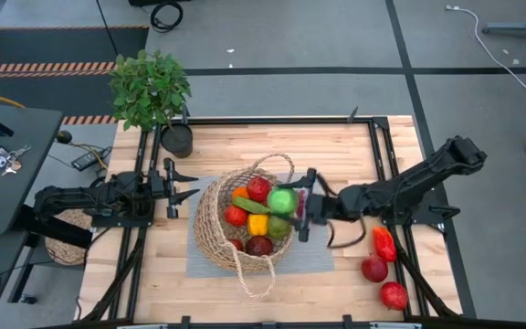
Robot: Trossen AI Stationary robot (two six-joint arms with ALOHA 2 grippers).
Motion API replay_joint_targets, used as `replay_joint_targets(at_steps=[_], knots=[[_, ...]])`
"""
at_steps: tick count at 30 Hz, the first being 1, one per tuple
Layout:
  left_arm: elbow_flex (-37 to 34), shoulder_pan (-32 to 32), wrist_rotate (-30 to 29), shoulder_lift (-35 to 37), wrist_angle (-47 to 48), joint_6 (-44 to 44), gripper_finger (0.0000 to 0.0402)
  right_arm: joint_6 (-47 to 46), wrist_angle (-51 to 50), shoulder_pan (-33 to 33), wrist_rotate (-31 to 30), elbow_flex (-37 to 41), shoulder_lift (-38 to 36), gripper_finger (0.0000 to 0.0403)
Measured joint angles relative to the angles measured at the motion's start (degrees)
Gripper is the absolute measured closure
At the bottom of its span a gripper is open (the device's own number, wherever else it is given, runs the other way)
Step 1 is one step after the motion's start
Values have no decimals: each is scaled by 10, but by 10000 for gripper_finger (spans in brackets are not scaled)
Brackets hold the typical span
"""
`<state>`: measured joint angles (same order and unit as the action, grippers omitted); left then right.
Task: Build produce basket
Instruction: Put the green apple in the basket
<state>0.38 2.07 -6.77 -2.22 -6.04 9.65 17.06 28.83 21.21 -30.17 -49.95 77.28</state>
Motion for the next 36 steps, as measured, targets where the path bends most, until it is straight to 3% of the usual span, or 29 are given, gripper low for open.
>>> replay_joint_targets(at_steps=[15, 28, 36], knots=[[0, 0, 0, 0, 0, 0, 241, 451, 19, 4, -34, -92, 169, 63], [0, 0, 0, 0, 0, 0, 241, 611, 31, 6, -66, -122, 202, 62], [0, 0, 0, 0, 0, 0, 241, 609, 22, -5, -56, -122, 202, 62]])
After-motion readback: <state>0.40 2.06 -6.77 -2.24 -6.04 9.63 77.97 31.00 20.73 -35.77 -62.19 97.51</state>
